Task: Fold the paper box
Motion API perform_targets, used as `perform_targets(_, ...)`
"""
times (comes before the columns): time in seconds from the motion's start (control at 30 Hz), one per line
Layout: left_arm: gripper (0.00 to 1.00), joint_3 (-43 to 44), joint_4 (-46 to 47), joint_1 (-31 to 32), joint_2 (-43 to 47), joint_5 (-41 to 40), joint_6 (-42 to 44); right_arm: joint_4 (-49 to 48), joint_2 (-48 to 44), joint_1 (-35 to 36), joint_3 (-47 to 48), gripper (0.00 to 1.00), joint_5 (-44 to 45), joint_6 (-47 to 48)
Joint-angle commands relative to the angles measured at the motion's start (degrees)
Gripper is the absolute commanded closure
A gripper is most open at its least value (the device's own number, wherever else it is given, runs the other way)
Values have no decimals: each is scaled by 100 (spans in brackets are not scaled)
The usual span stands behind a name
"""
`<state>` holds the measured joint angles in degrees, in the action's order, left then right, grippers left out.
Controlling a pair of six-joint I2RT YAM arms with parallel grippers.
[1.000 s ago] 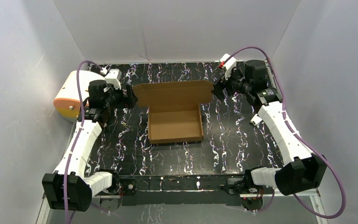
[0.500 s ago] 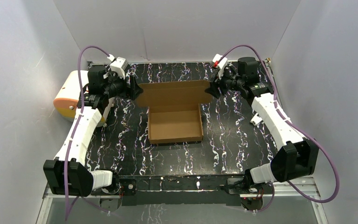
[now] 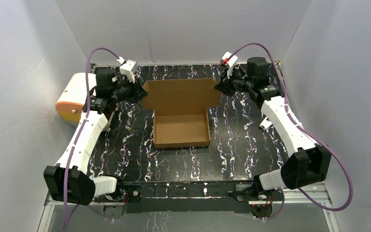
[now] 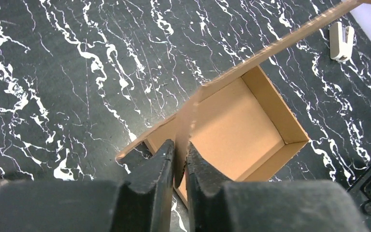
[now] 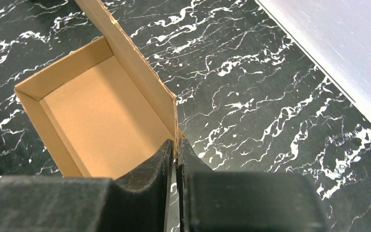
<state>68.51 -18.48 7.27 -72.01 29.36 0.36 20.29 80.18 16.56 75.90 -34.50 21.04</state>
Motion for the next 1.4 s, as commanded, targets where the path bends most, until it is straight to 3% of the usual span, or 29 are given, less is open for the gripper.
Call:
perform_targets(0.0,92,-47,-58,588,388,-952,-296,-532,-437,227,-113,87,682,-680)
perform_targets(0.07,97,-93,-68,952,406,-1570,-427,-574,-526,404,-177,91,1090,-879)
perform_targets(0.2,98,-126,-68,1430,369,-2437,-747,-660,-670,942,-325,94,2134,-1257)
perform_targets(0.57,95,-259,404,2398,239,-4312,-2067,-394,-207,2536,-164,93,6321,-3063)
perform_targets(0.73,93,-344,863,2942,120,-4943,-2288,-520,202,2965,54,89,6983,-3340)
perform_targets(0.87,90,-444,1110,3247,42,-5363,-2269,-873,280,3051,48,90,7185,-3394)
perform_targets(1.03,81,-556,1086,3255,224,-5527,-2133,-1285,-20,3055,-249,88,6793,-3032)
perform_targets(1.27,64,-473,694,3235,617,-5668,-1632,-1447,-621,3011,-623,68,6311,-2137)
perform_targets(1.37,57,-328,433,3224,673,-5510,-1361,-1190,-802,2863,-638,56,5627,-1628)
